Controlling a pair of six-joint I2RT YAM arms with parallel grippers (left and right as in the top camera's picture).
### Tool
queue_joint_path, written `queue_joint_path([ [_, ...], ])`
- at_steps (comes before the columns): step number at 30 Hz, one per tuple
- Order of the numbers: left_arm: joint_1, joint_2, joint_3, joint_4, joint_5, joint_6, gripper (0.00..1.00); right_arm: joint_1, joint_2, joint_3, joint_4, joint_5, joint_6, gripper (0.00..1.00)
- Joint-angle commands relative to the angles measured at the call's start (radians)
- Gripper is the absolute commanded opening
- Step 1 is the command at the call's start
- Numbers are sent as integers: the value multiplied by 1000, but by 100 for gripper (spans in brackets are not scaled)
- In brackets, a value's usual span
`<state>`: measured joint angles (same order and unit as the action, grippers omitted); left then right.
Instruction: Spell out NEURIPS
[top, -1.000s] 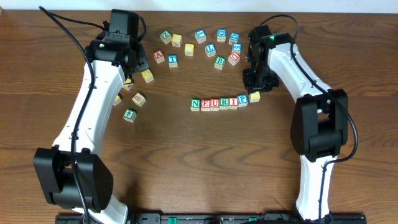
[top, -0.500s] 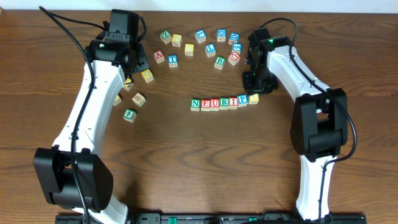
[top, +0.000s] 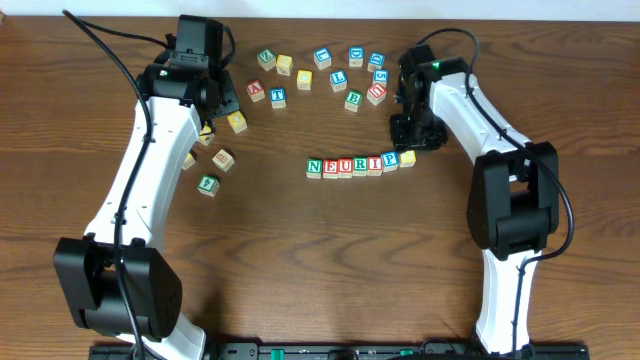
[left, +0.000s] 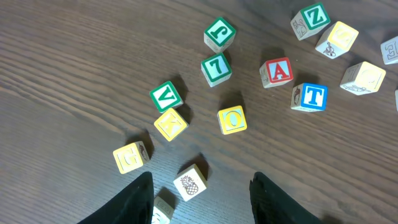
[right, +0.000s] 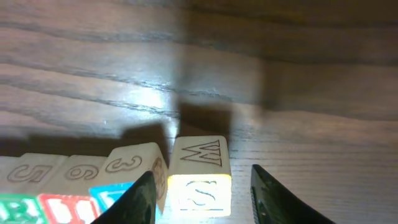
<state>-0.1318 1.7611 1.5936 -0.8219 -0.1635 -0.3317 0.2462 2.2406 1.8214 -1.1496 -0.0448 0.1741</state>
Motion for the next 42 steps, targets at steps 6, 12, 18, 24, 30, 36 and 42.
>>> queue_joint_path([
  [6, 2, -1, -14, -8, -5, 17, 50, -21, -107, 48, -43, 1, -3, 51],
  [12, 2, -1, -14, -8, -5, 17, 50, -71, -103, 8, -46, 2, 12, 45],
  [18, 2, -1, -14, -8, -5, 17, 49, -77, -100, -73, 32, 2, 12, 23],
  [24, 2, -1, -17, -8, -5, 17, 50, -77, -100, -185, 148, 2, 12, 25],
  [30, 2, -1, -17, -8, -5, 17, 50, -76, -100, -221, 177, 0, 12, 26],
  [36, 2, -1, -17, -8, -5, 16, 50, -66, -100, -221, 188, 0, -15, 27],
  [42, 2, -1, -17, -8, -2, 16, 50, -31, -100, -221, 193, 0, -82, 31],
])
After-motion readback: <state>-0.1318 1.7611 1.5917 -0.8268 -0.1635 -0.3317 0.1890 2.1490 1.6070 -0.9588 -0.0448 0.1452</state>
